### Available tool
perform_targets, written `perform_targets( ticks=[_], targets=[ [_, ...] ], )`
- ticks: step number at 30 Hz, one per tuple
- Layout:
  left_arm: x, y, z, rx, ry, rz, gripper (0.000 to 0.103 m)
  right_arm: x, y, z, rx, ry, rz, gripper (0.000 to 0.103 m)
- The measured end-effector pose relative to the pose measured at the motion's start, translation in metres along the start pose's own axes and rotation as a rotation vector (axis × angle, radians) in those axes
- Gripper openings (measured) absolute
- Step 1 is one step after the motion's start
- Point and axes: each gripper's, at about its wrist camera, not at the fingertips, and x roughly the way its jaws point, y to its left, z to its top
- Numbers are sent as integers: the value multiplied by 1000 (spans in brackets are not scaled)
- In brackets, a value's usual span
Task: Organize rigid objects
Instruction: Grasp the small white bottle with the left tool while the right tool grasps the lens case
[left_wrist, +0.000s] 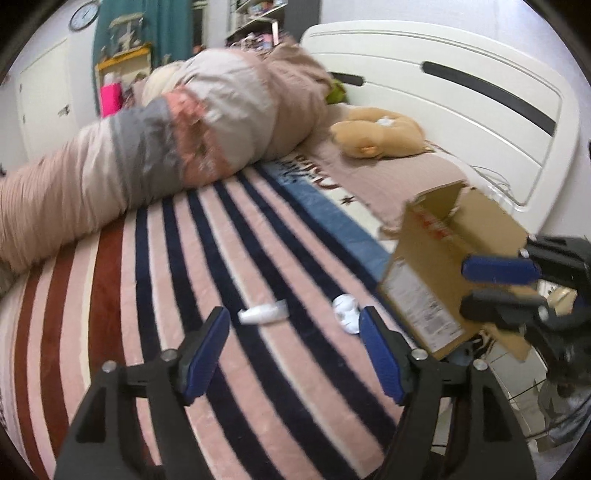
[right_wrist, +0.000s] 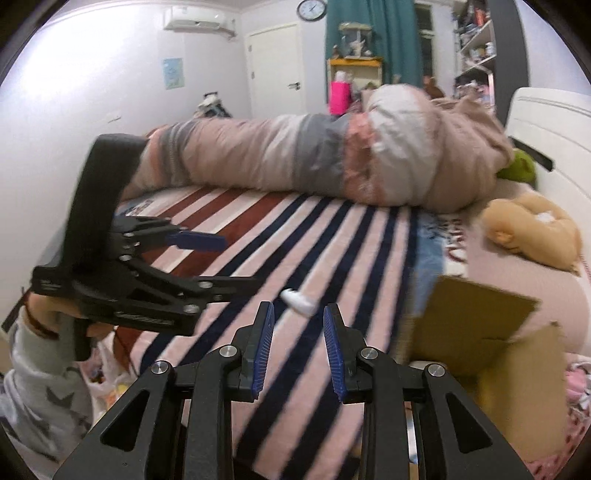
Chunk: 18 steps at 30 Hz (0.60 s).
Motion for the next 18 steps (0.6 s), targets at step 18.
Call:
perform_targets(
  ticks=[18],
  targets=[
    [132,46,-33,-128,129,-115,77,150,-14,-59,68,216,-277,36]
  ],
)
